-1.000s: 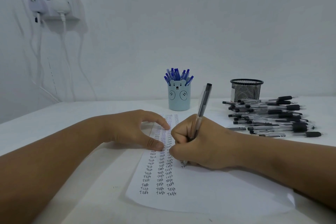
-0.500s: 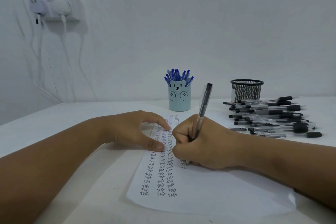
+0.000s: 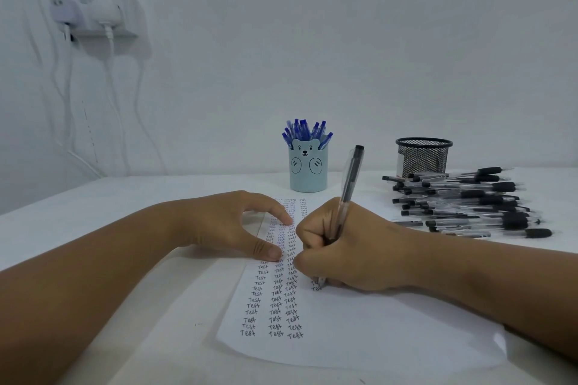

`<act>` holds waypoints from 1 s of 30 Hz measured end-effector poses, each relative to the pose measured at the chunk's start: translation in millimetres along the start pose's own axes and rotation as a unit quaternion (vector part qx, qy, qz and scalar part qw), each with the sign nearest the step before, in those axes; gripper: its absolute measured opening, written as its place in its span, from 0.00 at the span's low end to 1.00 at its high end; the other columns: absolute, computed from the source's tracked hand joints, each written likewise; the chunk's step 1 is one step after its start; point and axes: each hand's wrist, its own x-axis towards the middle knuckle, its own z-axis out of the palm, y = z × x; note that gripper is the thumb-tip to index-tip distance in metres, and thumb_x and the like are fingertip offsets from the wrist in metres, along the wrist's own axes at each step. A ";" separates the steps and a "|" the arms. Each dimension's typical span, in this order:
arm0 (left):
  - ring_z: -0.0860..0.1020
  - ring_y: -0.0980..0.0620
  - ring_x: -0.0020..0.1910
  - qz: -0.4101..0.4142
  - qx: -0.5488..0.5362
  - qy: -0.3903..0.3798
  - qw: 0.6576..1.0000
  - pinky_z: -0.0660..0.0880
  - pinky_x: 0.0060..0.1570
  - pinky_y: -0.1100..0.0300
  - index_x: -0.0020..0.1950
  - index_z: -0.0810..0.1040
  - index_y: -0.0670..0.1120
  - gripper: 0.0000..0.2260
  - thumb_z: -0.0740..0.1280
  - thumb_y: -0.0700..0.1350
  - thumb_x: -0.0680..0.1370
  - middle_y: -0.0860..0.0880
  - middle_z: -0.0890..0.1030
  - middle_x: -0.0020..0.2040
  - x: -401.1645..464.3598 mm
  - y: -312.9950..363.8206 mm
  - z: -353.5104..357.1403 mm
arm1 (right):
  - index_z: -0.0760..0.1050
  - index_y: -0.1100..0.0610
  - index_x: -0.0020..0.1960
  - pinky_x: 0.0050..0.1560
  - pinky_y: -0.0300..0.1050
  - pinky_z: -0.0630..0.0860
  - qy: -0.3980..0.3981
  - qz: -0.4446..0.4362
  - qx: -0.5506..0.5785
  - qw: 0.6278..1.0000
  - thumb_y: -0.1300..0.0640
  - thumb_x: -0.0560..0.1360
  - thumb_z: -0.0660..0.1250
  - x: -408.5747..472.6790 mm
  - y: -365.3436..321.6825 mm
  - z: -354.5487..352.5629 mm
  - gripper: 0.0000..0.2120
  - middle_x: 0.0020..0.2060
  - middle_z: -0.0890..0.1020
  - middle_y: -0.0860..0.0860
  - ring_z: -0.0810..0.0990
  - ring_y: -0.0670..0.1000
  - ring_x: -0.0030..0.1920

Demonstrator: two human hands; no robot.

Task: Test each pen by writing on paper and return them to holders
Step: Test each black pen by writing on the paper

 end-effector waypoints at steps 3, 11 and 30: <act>0.67 0.64 0.72 0.005 0.002 0.000 1.000 0.61 0.76 0.50 0.61 0.77 0.69 0.31 0.76 0.71 0.59 0.70 0.73 0.67 0.1 1.1 0.3 | 0.60 0.66 0.30 0.27 0.34 0.63 0.002 0.002 0.008 1.000 0.72 0.72 0.66 -1.1 -0.2 -1.0 0.18 0.25 0.62 0.58 0.65 0.42 0.22; 0.66 0.63 0.73 0.002 0.005 0.000 1.000 0.60 0.77 0.50 0.61 0.77 0.70 0.33 0.75 0.74 0.57 0.70 0.72 0.68 0.5 -0.4 -0.1 | 0.59 0.58 0.27 0.28 0.35 0.62 0.002 -0.001 -0.011 1.000 0.69 0.70 0.67 2.0 1.7 0.6 0.21 0.24 0.62 0.53 0.62 0.47 0.25; 0.67 0.64 0.72 0.002 0.001 0.004 1.000 0.61 0.77 0.50 0.62 0.77 0.68 0.31 0.76 0.70 0.60 0.70 0.73 0.68 -0.7 1.7 0.6 | 0.59 0.61 0.28 0.29 0.34 0.63 0.007 0.010 0.023 1.000 0.71 0.71 0.65 1.9 4.3 0.3 0.19 0.24 0.62 0.56 0.65 0.43 0.23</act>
